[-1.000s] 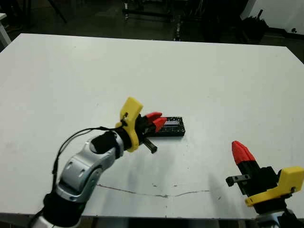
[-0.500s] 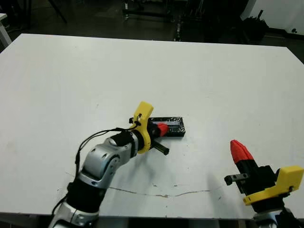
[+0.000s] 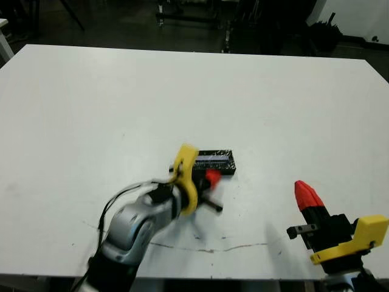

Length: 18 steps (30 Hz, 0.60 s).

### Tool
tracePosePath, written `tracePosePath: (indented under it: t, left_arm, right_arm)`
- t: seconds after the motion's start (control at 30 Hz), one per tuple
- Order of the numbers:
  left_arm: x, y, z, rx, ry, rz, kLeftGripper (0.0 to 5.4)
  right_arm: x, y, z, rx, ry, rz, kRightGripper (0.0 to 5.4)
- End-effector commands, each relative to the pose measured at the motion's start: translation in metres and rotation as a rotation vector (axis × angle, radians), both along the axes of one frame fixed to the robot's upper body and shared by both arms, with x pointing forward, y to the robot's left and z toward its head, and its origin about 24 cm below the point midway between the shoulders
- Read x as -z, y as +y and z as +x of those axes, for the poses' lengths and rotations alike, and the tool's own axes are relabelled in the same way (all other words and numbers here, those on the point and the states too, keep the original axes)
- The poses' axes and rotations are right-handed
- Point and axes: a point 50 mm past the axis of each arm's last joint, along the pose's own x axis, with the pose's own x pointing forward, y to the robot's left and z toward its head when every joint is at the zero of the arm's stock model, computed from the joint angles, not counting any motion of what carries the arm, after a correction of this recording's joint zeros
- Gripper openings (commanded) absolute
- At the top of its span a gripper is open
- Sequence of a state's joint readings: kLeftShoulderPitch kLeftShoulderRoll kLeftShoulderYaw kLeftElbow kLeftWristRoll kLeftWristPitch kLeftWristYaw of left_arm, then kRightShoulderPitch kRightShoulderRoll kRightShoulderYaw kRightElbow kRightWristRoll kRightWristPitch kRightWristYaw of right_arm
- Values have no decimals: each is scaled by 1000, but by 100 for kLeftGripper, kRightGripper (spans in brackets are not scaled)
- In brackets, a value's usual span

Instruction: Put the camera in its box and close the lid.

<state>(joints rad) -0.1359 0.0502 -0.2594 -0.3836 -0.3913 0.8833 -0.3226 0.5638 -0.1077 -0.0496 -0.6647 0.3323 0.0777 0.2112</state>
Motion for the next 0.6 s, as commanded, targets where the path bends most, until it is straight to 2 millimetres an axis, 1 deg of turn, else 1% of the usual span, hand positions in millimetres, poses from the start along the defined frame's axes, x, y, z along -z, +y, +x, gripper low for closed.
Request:
tracePosePath:
  t: [0.03,0.13,0.2,0.3,0.43,0.5,0.6]
  left_arm:
    - [-23,24,1,-13,-189,14,2]
    - [-40,48,8,-125,-318,-3,2]
    - [-49,68,13,-236,-423,-29,2]
    - [-58,96,17,-391,-606,-32,2]
    - [-55,123,12,-523,-704,-10,2]
    - [-53,131,8,-570,-730,1,2]
    - [-46,136,0,-650,-726,-3,2]
  right_arm:
    - [0,-1,0,8,-8,1,0]
    - [-2,-2,1,23,-11,-1,0]
    - [-4,-4,3,42,-27,-6,0]
    - [-10,-8,7,93,-72,-42,0]
    - [-18,-13,15,162,-138,-94,0]
    - [-21,-16,21,173,-165,-104,0]
    - [-21,-16,28,186,-176,-119,0]
